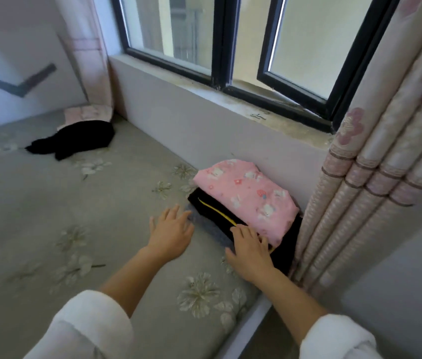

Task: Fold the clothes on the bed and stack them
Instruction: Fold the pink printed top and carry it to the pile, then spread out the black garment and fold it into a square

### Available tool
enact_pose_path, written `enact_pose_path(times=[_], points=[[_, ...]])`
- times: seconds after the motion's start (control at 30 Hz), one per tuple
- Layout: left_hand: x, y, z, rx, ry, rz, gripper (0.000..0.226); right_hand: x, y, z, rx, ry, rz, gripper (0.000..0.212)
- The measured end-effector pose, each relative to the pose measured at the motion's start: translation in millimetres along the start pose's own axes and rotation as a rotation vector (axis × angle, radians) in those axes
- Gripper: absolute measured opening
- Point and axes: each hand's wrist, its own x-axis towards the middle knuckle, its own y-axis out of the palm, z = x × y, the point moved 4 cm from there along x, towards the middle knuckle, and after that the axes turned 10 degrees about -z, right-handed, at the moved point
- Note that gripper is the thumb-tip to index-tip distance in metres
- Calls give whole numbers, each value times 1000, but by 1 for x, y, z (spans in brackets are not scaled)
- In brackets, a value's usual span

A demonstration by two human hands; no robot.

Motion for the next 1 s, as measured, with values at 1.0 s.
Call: enact_pose_path(times=[1.0], points=[[-798, -306, 554, 150, -933, -387, 46, -523, 84, 795, 198, -934, 218, 53]])
